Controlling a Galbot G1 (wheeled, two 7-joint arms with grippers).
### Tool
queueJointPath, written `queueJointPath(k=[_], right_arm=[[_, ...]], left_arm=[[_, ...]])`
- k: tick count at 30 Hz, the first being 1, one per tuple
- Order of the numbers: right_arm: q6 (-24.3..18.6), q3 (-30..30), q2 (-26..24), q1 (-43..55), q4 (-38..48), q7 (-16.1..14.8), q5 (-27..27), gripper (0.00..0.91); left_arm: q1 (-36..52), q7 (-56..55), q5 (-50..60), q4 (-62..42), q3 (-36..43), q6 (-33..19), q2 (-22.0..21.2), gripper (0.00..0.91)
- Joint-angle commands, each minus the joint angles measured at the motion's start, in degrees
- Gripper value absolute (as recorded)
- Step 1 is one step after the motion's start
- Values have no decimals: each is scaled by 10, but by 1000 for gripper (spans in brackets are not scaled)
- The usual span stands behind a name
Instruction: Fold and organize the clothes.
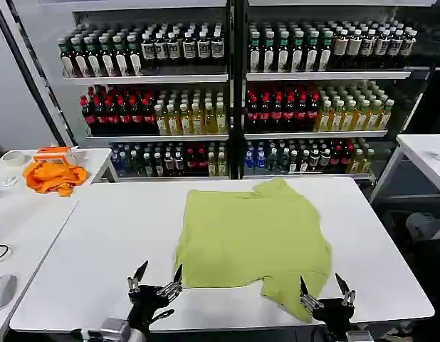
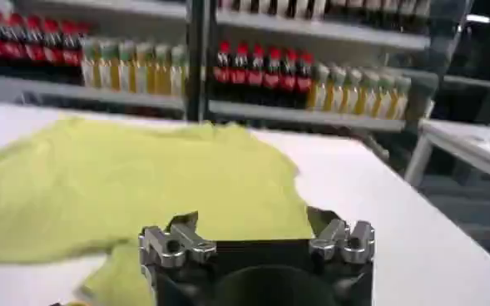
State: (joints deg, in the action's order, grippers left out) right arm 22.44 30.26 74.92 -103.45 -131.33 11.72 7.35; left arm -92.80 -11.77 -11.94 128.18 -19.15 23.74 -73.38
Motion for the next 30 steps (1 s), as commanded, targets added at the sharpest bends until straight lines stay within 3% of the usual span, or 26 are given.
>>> queueJointPath(k=[1, 14, 15, 16, 18, 19, 20, 21, 22, 23, 24, 25, 26, 30], right_arm=[[53, 1, 7, -36, -5, 3, 0, 907], [55, -36, 19, -21, 23, 2, -13, 907], [55, -38, 20, -20, 23, 2, -13, 907], [55, -42, 21, -19, 24, 1, -12, 907], [55, -49, 22, -18, 25, -1, -12, 907], [55, -55, 23, -16, 27, -3, -11, 907], [55, -59, 24, -15, 29, -5, -10, 796], [55, -60, 24, -13, 30, -6, -10, 736], [54, -65, 24, -11, 34, -7, -8, 544], [54, -67, 24, -9, 38, -7, -7, 544], [54, -69, 24, -8, 39, -7, -5, 302], [54, -69, 24, -8, 40, -7, 0, 191], [54, -70, 24, -8, 40, -7, 3, 20], [54, -69, 22, -10, 41, -9, 10, 0]], left_arm=[[67, -14, -16, -67, 36, 69, 17, 907], [109, -21, -23, -125, 64, 83, 16, 907], [109, -21, -23, -126, 64, 84, 16, 867], [110, -22, -23, -129, 65, 85, 16, 715], [110, -23, -23, -130, 65, 86, 16, 584], [110, -23, -24, -131, 65, 87, 16, 433], [110, -23, -25, -132, 65, 87, 16, 272], [110, -23, -26, -133, 65, 87, 16, 212], [111, -23, -26, -134, 66, 89, 15, 101], [110, -23, -26, -134, 66, 89, 15, 81], [110, -23, -26, -134, 67, 90, 15, 71], [109, -22, -27, -133, 67, 91, 14, 60], [108, -22, -28, -133, 67, 92, 14, 60], [104, -20, -35, -133, 66, 93, 14, 60]])
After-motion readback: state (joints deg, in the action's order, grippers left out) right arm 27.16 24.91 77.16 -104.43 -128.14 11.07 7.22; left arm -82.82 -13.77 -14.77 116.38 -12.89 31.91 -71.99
